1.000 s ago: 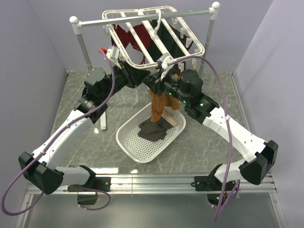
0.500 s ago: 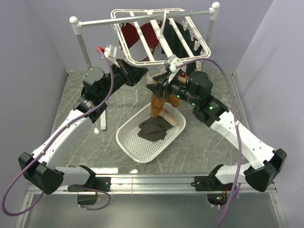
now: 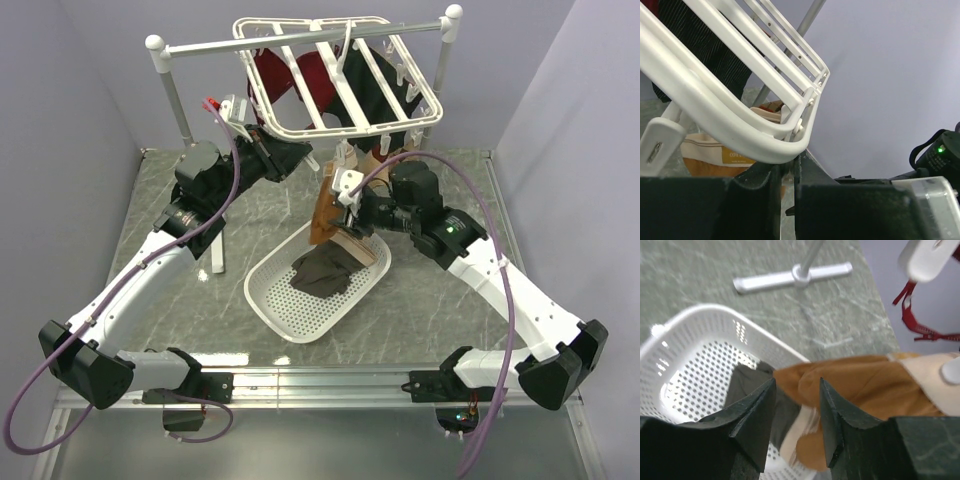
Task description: Clip the underwear to the hanger
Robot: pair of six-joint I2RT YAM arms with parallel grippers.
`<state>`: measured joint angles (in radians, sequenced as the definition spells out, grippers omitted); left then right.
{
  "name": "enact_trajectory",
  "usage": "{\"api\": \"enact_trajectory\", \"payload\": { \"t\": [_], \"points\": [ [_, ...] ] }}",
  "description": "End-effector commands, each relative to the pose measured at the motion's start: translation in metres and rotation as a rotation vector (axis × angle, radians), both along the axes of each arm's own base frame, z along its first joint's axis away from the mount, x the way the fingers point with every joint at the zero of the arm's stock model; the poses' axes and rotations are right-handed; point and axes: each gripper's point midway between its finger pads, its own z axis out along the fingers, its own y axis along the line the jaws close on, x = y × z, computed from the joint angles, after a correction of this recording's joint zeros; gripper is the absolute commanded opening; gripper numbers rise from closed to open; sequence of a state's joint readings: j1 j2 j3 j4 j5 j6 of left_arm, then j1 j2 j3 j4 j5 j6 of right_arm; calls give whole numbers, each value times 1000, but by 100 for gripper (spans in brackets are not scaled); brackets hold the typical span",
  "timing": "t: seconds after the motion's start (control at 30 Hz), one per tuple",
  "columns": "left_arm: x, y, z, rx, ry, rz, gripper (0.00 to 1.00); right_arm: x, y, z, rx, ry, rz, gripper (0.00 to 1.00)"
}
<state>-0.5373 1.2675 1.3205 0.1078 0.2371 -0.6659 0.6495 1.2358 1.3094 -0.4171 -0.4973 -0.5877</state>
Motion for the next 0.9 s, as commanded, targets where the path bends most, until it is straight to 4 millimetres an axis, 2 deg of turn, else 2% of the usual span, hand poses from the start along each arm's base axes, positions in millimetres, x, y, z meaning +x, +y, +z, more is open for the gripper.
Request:
{"api": "enact_trajectory", "payload": {
  "t": [0.0, 0.03, 0.2, 0.4, 0.63, 0.77, 0.8, 0.87],
  "points": [
    [-2, 1, 10, 5, -20, -3, 0, 13, -5, -5, -79, -94, -31, 46],
    [-2, 1, 9, 7, -19, -4, 0, 24, -11, -9, -100, -103, -85, 45],
    [-3, 1, 10, 3, -21, -6, 0, 50, -20, -19, -137, -127, -217, 42],
    [-3, 0, 13, -4, -23, -10, 0, 65, -41, -30, -164, -119, -327, 39],
    [-4, 1, 14, -7, -26, -7, 0, 91, -74, -40, -137, -34, -465, 39],
    [-5, 1, 14, -7, -29, -10, 0, 104, -95, -30, -94, -51, -535, 40],
    [-4, 1, 15, -9, -30, -8, 0, 103, -96, -27, -64, -36, -544, 40],
    [-3, 0, 14, -10, -25, -7, 0, 94, -91, -6, 28, -5, -526, 42]
  ]
}}
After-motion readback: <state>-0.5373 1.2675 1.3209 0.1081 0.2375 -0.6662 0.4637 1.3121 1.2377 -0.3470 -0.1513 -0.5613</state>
